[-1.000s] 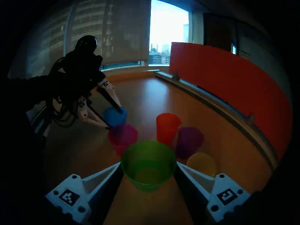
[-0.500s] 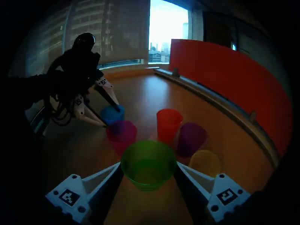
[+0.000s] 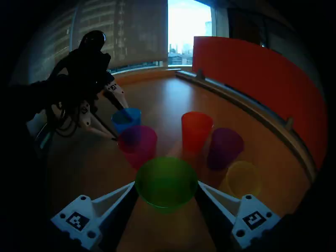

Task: Pour water

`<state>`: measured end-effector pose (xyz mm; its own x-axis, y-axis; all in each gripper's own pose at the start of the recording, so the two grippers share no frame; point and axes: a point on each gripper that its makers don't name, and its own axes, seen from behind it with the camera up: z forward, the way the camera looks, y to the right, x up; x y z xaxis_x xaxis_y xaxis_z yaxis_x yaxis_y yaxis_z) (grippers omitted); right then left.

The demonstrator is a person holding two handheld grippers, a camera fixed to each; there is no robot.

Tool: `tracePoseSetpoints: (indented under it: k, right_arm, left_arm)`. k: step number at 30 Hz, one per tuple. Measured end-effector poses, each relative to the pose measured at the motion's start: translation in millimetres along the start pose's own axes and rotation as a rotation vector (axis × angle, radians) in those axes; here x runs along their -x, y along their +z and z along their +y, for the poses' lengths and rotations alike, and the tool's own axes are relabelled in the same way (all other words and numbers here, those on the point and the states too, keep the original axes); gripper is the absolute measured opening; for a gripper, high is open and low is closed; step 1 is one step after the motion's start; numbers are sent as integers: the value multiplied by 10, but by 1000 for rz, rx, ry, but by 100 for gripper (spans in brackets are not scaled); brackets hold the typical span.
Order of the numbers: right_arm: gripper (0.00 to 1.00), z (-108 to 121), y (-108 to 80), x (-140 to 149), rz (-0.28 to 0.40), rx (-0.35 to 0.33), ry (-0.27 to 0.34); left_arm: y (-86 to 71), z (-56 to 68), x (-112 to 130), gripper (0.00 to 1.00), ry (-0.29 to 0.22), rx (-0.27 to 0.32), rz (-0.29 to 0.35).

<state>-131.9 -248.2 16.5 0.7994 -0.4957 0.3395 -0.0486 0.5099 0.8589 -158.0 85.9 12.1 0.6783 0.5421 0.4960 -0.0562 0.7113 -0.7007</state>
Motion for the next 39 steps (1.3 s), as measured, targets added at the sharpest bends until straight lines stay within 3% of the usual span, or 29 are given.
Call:
tracePoseSetpoints:
  k: [8, 19, 23, 29, 39]
  right_arm:
    - [91, -39, 85, 84, -8, -2, -7]
    - [92, -21, 54, 151, 6, 7, 6]
    - [98, -15, 29, 158, 9, 13, 21]
    - [100, -21, -50, 220, 7, 25, 38]
    - [100, -66, -348, 376, 25, 82, 52]
  left_arm:
    - [-28, 22, 97, 89, -12, -2, -9]
    - [-90, 117, 157, 89, -12, 4, -9]
    - [-100, 153, 182, 89, -13, 7, -12]
    - [-155, 170, 205, 89, -17, -2, -10]
    - [-319, 173, 221, 89, -47, -35, 23]
